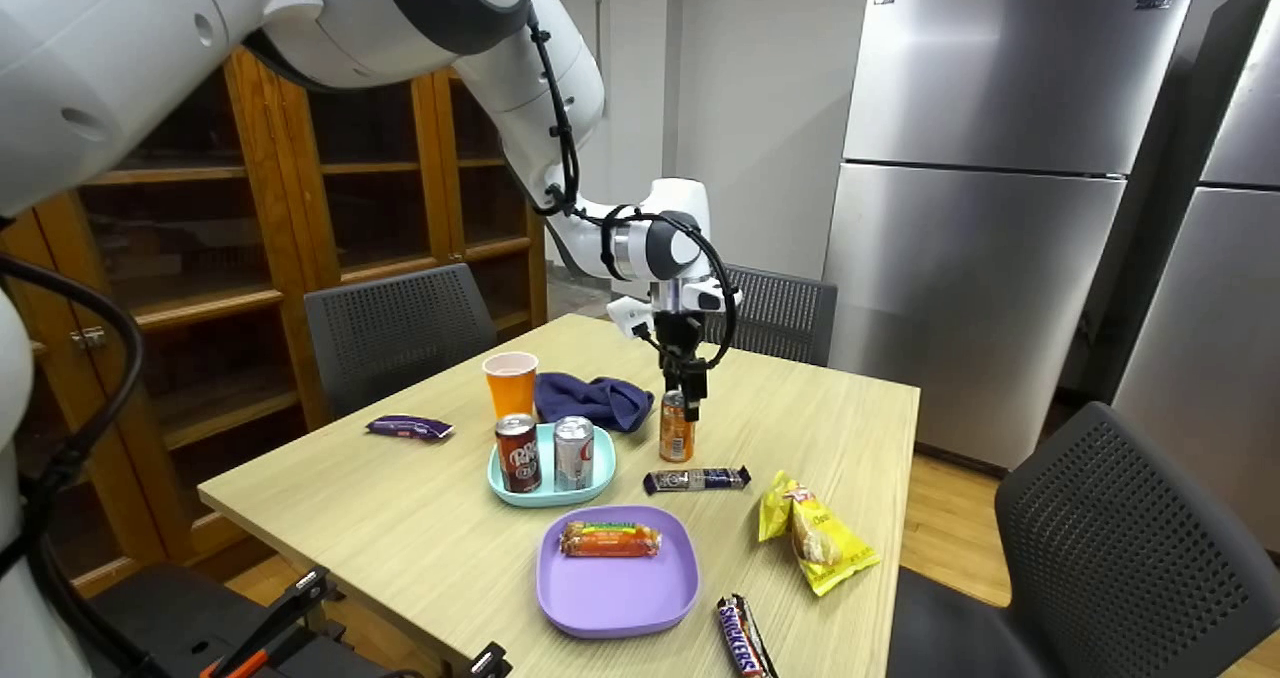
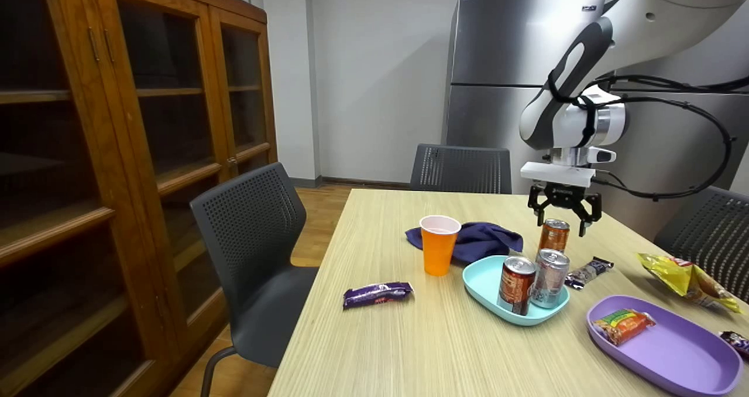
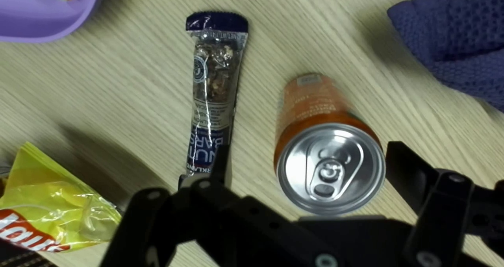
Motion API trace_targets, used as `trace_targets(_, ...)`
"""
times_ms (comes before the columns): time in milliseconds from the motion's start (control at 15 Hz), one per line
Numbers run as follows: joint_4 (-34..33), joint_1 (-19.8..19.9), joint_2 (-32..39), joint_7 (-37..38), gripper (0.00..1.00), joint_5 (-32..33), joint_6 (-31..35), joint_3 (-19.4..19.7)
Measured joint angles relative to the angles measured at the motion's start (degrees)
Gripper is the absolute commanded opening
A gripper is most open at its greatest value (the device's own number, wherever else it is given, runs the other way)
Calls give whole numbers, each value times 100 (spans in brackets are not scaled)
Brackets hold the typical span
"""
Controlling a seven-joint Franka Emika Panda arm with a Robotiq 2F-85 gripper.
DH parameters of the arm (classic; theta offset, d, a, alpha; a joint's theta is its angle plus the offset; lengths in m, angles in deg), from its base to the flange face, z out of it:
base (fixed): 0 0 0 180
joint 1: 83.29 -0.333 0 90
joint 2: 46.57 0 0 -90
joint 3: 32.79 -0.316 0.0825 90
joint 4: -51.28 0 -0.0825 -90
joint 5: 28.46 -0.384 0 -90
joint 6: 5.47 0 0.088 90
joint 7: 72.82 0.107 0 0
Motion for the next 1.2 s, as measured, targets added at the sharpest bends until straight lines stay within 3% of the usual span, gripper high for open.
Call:
trace_targets(267,0,1,4,0,42,-2,-1,-15)
trace_targets(333,0,2,4,0,39,-2,0,-19)
trace_targets(867,104,52,-98,-179,39,-9,168,-108)
trace_targets(1200,720,1,-740,-791,39,16,534,-174)
